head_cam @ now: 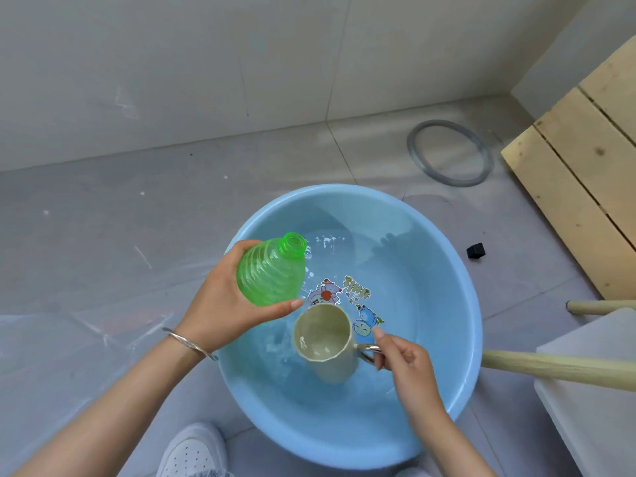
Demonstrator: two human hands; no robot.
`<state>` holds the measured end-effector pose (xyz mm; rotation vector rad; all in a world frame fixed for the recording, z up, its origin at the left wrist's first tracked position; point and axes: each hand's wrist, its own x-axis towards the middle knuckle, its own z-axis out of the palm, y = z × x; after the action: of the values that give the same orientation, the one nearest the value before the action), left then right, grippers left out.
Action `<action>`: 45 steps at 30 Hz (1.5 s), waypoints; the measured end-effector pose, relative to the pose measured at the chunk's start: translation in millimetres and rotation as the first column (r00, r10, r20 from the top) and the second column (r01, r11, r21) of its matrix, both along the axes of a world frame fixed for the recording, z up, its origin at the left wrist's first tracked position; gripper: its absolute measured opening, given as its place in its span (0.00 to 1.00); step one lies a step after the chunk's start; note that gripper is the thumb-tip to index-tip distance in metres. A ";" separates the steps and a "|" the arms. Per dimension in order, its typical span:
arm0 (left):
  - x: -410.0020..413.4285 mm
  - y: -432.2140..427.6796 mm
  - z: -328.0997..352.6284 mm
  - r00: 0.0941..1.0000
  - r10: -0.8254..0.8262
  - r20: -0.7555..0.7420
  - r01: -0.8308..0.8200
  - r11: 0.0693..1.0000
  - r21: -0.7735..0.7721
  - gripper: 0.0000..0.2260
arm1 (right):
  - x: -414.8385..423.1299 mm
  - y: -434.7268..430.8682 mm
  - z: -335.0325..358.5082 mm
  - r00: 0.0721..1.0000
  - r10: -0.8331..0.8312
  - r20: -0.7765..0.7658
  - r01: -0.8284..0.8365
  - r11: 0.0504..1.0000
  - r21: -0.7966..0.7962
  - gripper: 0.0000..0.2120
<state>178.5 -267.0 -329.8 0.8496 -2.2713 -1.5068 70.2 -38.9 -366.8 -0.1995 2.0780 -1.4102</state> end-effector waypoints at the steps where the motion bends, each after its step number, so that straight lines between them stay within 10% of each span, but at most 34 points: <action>1: -0.6 1.0 -2.6 1.000 -0.016 0.004 0.016 1.000 -0.009 0.35 | -4.9 3.4 4.0 0.999 -0.042 -0.018 0.042 0.999 -0.015 0.24; 15: 1.0 25.7 -48.2 0.973 -0.201 0.110 0.214 0.969 -0.123 0.37 | -46.2 26.6 72.2 0.901 -0.282 -0.331 0.258 0.959 -0.115 0.26; 45: 5.8 33.4 -56.4 0.958 -0.166 0.233 0.226 0.939 -0.259 0.38 | -22.8 4.0 109.7 0.799 0.008 -0.602 0.083 0.989 0.123 0.24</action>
<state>184.4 -233.6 -386.2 0.7429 -2.7146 -1.1661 47.4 -34.9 -257.1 -0.6216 2.7013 -1.3200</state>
